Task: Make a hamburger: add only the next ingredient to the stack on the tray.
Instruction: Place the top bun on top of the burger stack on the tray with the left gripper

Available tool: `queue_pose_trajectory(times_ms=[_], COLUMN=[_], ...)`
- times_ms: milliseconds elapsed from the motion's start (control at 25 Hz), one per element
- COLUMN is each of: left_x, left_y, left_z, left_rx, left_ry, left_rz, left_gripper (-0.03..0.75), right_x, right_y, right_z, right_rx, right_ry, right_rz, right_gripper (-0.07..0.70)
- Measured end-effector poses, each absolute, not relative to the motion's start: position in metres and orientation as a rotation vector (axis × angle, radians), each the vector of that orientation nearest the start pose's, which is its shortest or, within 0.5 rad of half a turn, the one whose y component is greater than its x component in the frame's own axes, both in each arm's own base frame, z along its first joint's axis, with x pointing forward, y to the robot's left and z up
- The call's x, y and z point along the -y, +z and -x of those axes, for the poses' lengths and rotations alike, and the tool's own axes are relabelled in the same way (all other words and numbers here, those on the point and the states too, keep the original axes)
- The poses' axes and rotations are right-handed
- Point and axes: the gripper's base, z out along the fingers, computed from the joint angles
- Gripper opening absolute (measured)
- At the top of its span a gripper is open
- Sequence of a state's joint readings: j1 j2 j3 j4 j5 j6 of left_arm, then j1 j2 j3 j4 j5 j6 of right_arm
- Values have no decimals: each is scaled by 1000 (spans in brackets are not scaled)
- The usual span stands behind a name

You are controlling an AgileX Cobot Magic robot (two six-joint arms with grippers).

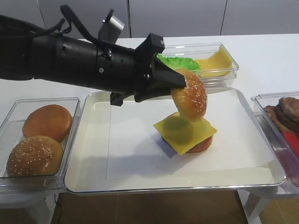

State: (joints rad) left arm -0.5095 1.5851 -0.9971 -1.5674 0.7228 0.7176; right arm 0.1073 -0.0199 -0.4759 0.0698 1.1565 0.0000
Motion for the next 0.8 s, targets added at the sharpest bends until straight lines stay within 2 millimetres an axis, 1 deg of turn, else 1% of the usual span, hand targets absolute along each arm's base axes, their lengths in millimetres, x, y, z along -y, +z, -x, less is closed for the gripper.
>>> queue_pose_trajectory(times_ms=[320,800], left_x=[228,231], left_y=[247,238], left_z=[-265,-271], left_rx=[-2398,-2389], left_ry=[-1553,-1583], left_rz=[-104,-44], left_gripper=[115,115], right_x=[-5,-5], right_y=[263,263], right_z=[10,10], right_rx=[-2142,-2142], right_ry=[148,148], right_rz=[122,122], right_gripper=[-5,-5])
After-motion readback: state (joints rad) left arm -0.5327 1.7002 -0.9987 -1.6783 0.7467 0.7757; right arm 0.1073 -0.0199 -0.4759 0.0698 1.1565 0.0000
